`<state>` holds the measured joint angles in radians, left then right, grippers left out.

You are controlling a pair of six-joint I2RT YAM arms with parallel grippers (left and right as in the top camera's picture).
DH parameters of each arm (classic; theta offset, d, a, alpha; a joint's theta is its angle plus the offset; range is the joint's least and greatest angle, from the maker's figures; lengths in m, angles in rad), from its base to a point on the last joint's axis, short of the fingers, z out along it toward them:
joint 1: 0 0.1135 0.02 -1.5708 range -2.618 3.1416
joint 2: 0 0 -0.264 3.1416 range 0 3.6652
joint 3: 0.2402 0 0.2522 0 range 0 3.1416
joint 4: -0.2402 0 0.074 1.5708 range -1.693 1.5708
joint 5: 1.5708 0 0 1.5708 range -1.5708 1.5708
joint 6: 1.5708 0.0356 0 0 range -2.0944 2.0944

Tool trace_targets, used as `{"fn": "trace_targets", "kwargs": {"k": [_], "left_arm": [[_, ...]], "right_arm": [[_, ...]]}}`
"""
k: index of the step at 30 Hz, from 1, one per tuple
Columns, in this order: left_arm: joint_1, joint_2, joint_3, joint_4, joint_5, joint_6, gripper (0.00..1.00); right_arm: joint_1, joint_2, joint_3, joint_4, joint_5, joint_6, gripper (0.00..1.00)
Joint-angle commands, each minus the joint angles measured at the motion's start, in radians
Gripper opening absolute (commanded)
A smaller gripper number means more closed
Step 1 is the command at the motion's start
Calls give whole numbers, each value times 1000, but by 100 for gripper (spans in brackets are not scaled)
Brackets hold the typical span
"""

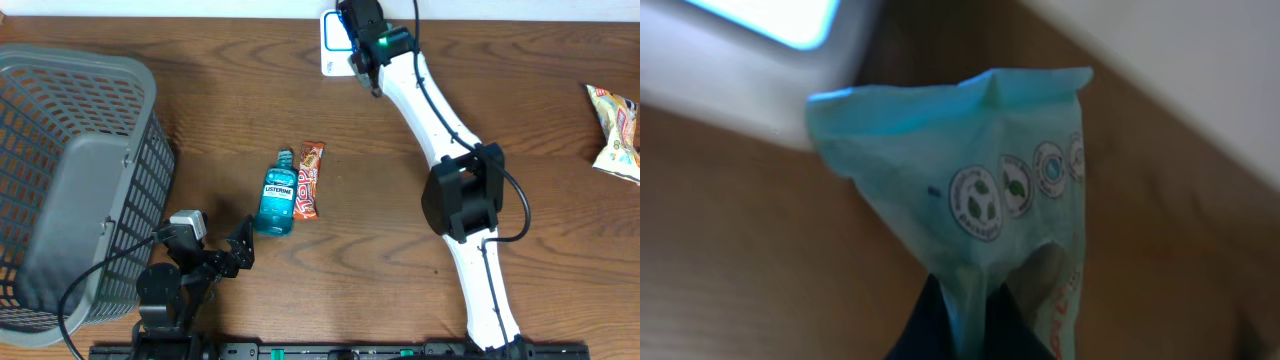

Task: Scan the item barcode
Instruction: 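Carry the green wipe pack to the right edge and release it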

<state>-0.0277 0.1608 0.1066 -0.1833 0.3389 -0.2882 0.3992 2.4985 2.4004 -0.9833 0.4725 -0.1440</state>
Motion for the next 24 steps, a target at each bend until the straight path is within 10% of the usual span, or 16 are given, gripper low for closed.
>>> {"fn": "trace_targets", "kwargs": {"k": [1,17,19,22,24], "left_arm": [[5,-4,4,0,9,-2,98],[5,-4,4,0,9,-2,98],[5,-4,4,0,9,-2,98],[5,-4,4,0,9,-2,98],[5,-4,4,0,9,-2,98]], "right_arm": [[-78,-35,13,-130,153,150,1],[-614,-35,-125,-165,126,211,1],[-660,-36,-124,-166,107,213,24],[-700,-48,-112,-205,56,272,99],[-706,-63,-97,-240,-40,306,99]]}}
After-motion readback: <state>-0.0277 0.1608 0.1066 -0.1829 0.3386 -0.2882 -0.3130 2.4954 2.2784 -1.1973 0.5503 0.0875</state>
